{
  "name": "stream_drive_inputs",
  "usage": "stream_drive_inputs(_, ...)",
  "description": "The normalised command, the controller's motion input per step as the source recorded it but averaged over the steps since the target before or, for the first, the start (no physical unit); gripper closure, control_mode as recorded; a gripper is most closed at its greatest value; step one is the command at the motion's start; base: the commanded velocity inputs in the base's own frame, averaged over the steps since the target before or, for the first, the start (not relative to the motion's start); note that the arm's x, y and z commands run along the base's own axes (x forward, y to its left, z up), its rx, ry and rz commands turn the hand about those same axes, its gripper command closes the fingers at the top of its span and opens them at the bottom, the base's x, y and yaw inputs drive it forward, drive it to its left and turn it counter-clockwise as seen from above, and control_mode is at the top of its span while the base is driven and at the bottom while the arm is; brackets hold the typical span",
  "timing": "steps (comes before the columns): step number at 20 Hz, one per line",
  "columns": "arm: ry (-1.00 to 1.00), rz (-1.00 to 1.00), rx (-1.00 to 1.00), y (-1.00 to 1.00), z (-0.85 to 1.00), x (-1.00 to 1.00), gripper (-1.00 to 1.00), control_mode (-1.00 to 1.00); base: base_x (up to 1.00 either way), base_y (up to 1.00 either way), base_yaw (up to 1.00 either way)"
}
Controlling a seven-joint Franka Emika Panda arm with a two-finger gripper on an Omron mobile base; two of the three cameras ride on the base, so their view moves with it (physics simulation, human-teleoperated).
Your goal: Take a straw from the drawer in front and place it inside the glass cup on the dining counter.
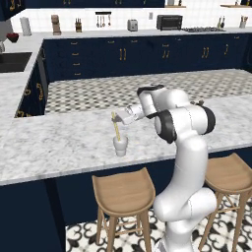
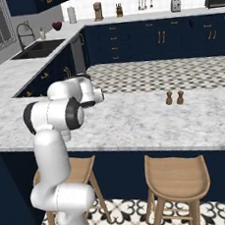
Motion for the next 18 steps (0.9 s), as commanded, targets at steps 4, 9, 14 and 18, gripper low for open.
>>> stream_drive_inputs(4,0.00,0.06,0.00,0.00,-0.20,0.07,1.00,-1.00,0.00,0.00,0.00)
stream_drive_inputs(9,-0.02,0.05,0.00,0.00,-0.16,-0.22,1.00,-1.00,0.00,0.00,0.00)
stream_drive_inputs(14,-0.04,0.05,0.03,0.00,-0.15,-0.40,1.00,-1.00,0.00,0.00,0.00)
stream_drive_inputs(18,-0.04,0.04,0.02,0.00,-0.20,-0.12,1.00,-1.00,0.00,0.00,0.00)
